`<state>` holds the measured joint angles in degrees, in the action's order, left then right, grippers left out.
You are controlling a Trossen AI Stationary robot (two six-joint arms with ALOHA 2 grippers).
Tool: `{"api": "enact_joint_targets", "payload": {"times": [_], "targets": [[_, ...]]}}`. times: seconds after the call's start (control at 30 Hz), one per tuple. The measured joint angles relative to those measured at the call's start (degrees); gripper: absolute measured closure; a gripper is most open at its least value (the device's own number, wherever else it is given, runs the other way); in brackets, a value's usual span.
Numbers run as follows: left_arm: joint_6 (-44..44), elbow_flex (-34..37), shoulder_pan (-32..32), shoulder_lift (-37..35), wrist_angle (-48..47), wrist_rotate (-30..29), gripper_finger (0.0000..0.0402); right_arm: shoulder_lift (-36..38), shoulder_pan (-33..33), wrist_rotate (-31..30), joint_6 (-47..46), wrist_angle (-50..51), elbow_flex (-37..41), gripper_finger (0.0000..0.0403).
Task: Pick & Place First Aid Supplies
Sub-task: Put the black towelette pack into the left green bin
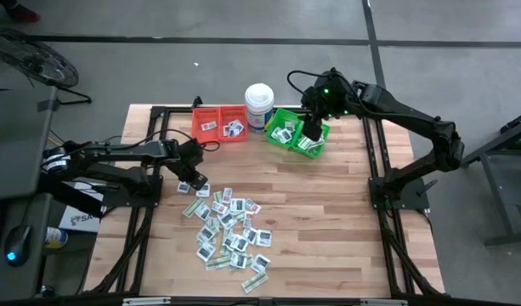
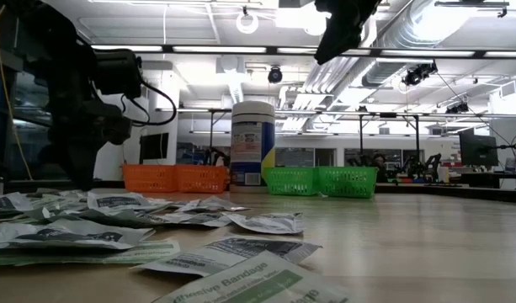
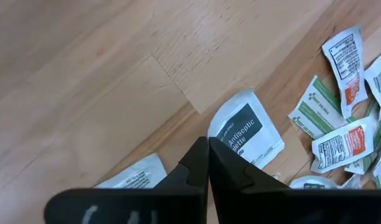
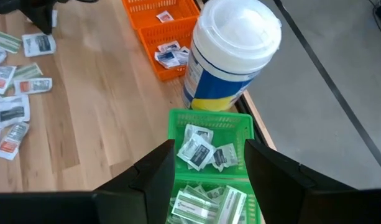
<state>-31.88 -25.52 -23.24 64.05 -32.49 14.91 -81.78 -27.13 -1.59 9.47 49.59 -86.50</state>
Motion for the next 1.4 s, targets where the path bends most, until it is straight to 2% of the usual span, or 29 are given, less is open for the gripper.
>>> {"api": "enact_joint_targets", "payload": {"times": [0.13, 0.3, 0.43, 0.6, 0.8, 0.93, 1.4], "targets": [[0.6, 0.0, 0.0, -0.3, 2.3, 0.6, 0.0401, 0.0, 0.0, 0.9, -0.3, 3.1, 0.0, 0.0217], [1.0, -0.1, 0.0, -1.9, 8.5, -0.6, 0.0401, 0.0, 0.0, 9.3, -1.2, 0.5, 4.6, 0.0217], [1.0, -0.1, 0.0, -4.1, 14.6, -2.9, 0.0401, 0.0, 0.6, 14.7, -3.0, -10.1, 12.8, 0.0217], [1.3, -0.1, 0.0, -6.2, 22.8, -5.7, 0.0401, 0.0, 3.1, 16.9, -5.6, -25.6, 21.6, 0.0217], [3.2, -0.1, 0.0, -6.6, 37.6, -8.1, 0.0401, 0.0, 6.0, 21.3, -9.5, -43.2, 28.0, 0.0217], [4.6, -0.1, 0.0, -6.6, 45.8, -11.0, 0.0401, 0.0, 6.9, 21.9, -12.3, -51.6, 30.5, 0.0217], [17.7, -10.4, 0.0, -6.6, 45.3, -13.1, 0.0401, -2.7, 6.0, 22.4, -19.7, -65.1, 31.1, 0.0217]]}}
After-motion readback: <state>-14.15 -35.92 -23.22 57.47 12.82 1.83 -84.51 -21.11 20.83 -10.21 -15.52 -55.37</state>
